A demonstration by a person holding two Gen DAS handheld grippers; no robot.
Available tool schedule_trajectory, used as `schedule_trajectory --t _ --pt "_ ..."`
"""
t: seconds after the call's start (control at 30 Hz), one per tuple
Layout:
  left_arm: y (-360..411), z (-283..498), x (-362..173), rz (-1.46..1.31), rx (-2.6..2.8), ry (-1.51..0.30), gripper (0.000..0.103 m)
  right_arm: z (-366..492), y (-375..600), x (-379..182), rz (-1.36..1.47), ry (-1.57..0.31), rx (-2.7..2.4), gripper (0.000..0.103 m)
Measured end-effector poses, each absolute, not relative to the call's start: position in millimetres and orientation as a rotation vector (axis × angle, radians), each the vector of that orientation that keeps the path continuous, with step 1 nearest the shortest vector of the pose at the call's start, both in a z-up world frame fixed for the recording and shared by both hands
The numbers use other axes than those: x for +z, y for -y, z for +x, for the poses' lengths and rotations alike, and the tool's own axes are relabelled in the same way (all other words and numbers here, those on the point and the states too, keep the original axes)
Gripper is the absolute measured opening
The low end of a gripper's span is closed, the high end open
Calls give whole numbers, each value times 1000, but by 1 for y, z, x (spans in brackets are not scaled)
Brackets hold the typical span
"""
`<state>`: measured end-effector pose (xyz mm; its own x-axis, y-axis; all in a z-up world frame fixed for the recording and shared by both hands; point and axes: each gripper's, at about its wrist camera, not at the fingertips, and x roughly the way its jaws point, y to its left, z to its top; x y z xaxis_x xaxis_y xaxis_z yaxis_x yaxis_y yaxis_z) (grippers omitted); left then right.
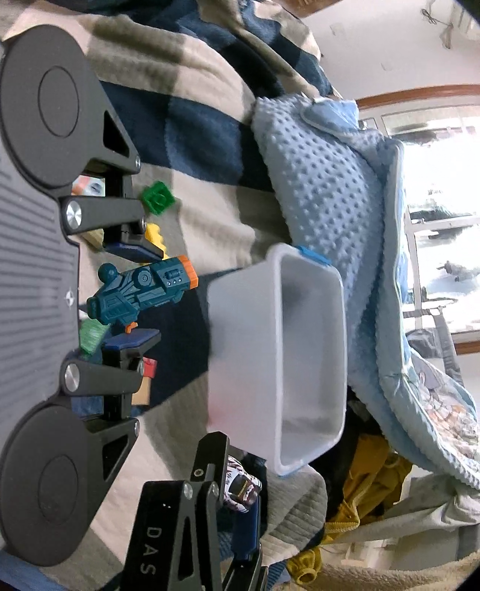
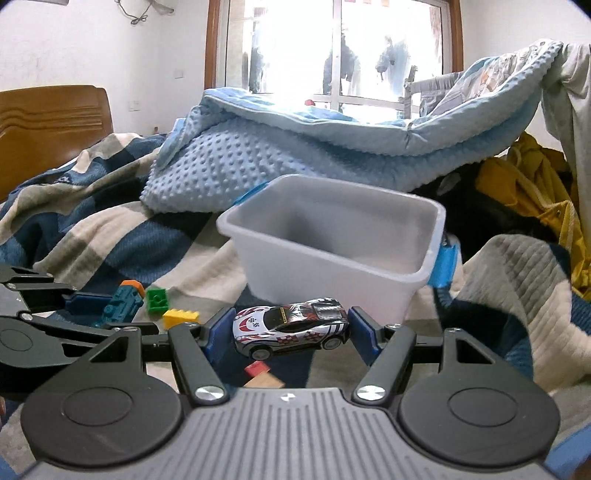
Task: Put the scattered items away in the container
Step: 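Carry the teal toy and silver car over the white bin with both tools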
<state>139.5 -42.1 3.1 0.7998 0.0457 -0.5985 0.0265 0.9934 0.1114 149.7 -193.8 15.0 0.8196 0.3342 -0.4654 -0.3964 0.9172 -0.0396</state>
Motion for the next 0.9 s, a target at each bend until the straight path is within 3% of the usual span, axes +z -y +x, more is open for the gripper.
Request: schedule_trajectory --t 0.5,0.9 --pt "68 227 48 147 -52 -550 43 216 212 56 -95 -370 329 69" --pt "74 314 38 199 -44 -544 43 283 210 51 -151 -387 319 69"
